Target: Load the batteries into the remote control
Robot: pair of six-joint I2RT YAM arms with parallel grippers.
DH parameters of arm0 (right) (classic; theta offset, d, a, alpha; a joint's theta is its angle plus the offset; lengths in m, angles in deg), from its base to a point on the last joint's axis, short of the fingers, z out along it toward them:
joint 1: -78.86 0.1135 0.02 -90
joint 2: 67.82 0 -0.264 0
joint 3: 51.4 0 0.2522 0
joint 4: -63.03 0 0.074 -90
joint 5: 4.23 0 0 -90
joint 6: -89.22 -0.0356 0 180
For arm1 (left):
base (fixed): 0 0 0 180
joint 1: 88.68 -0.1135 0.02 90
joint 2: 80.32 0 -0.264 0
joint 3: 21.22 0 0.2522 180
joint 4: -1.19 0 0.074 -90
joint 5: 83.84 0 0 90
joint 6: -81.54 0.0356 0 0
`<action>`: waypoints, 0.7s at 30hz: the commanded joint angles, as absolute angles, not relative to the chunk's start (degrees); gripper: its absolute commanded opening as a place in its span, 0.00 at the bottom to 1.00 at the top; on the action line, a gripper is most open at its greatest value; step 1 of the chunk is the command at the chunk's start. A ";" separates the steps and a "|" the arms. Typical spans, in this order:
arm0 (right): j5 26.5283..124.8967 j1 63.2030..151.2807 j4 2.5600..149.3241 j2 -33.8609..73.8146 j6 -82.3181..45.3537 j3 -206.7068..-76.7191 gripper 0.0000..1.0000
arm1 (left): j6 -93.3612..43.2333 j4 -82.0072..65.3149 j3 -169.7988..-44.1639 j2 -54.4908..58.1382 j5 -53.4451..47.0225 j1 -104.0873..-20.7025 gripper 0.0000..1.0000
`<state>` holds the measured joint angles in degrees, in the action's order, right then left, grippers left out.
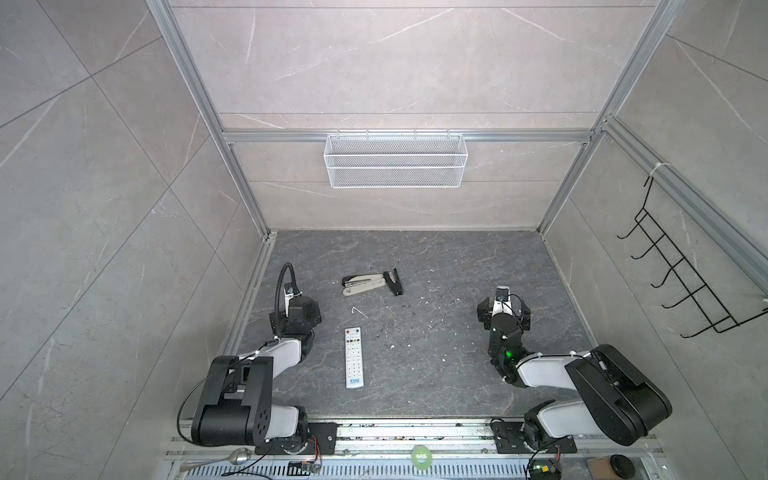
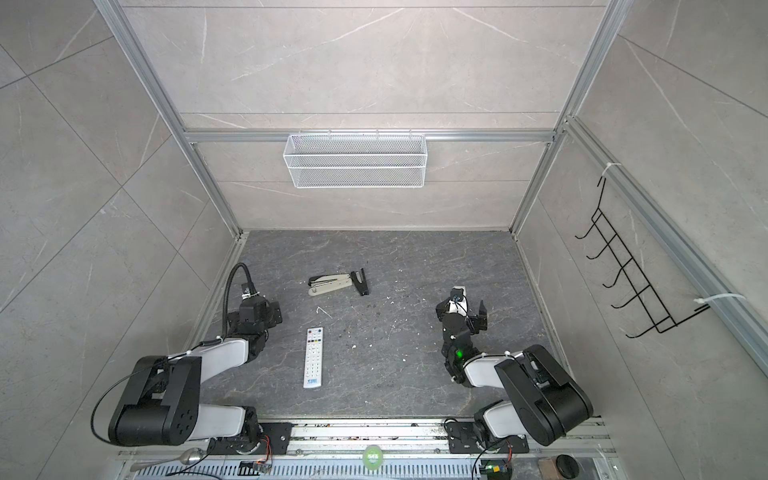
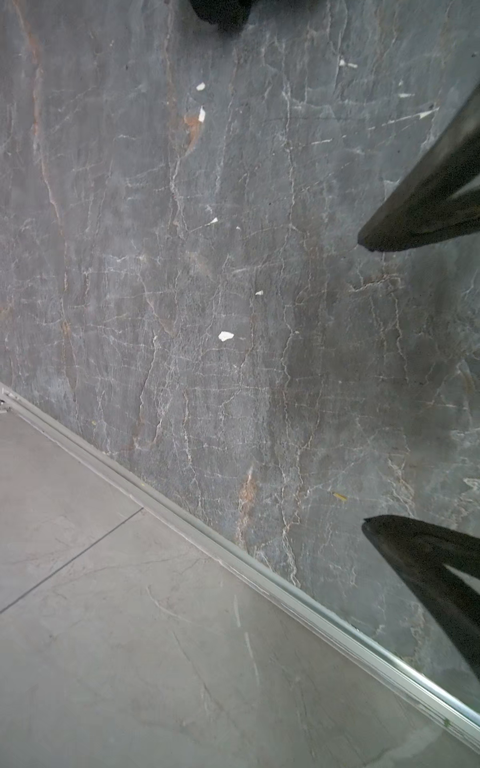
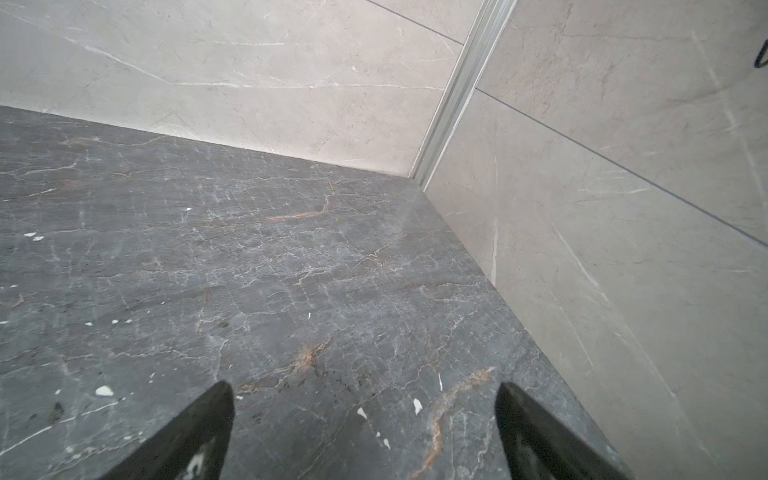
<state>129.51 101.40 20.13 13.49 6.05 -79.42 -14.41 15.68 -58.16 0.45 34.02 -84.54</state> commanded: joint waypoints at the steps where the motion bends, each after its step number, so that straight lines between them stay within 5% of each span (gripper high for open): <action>1: 124.27 98.08 21.21 14.79 1.84 -82.69 0.99 | -9.17 33.28 -57.18 3.60 30.77 -85.09 1.00; 10: 116.66 93.66 37.17 18.65 -0.88 -92.15 0.99 | -9.67 35.17 -55.66 5.36 16.66 -89.34 1.00; 21: 111.95 91.51 32.56 16.64 -1.88 -88.25 0.99 | -9.56 37.29 -55.11 5.81 16.79 -89.74 1.00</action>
<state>113.84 91.52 33.50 17.69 -0.84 -88.75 -10.70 33.54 -55.30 6.03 17.58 -89.55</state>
